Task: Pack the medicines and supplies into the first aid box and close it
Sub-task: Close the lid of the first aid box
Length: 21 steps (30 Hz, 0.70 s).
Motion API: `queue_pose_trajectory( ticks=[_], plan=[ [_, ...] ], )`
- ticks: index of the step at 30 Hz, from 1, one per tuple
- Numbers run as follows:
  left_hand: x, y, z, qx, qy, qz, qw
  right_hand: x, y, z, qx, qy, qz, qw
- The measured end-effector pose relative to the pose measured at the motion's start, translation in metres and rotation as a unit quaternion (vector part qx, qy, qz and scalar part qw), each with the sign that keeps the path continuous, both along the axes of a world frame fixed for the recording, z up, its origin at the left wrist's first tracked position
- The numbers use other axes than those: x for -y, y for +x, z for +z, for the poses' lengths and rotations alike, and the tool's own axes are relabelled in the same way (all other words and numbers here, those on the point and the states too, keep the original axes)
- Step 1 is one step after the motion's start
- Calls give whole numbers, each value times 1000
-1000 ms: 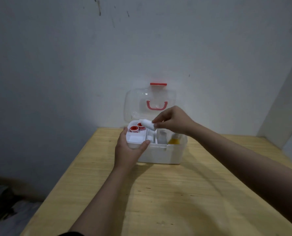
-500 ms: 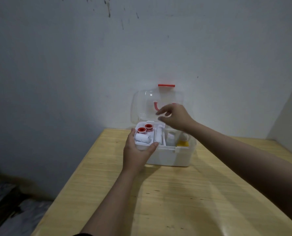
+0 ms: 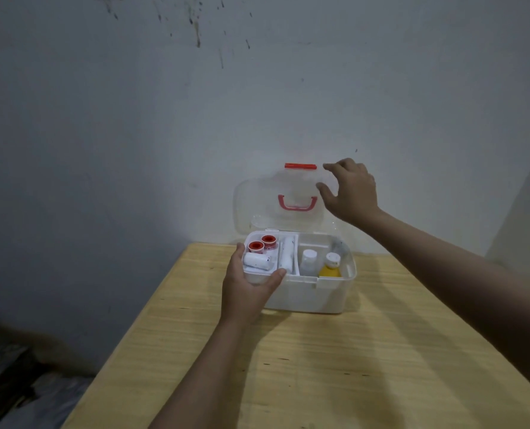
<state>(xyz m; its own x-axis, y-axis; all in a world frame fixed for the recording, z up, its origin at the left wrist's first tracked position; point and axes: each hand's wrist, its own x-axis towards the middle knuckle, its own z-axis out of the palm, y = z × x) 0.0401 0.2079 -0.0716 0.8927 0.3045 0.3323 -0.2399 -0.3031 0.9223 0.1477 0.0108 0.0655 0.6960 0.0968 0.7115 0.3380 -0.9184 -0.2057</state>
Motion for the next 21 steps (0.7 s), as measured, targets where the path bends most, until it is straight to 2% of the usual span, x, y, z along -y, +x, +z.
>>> queue_pose_trajectory(
  ticks=[4, 8, 11, 15, 21],
  plan=[
    [0, -1, -1, -17, 8, -5, 1000, -7, -25, -13, 5, 136, 83, 987],
    [4, -7, 0, -31, 11, -1, 999, -11, -55, -29, 8, 204, 109, 973],
    [7, -13, 4, -17, 42, 13, 999, -11, -77, -47, 1, 214, 124, 969],
    [9, -21, 12, 50, 96, 40, 993, -9, -101, -74, -26, 194, 134, 972],
    [6, -27, 18, 69, 48, 70, 994, -3, -117, -85, -60, 179, 147, 971]
  ],
)
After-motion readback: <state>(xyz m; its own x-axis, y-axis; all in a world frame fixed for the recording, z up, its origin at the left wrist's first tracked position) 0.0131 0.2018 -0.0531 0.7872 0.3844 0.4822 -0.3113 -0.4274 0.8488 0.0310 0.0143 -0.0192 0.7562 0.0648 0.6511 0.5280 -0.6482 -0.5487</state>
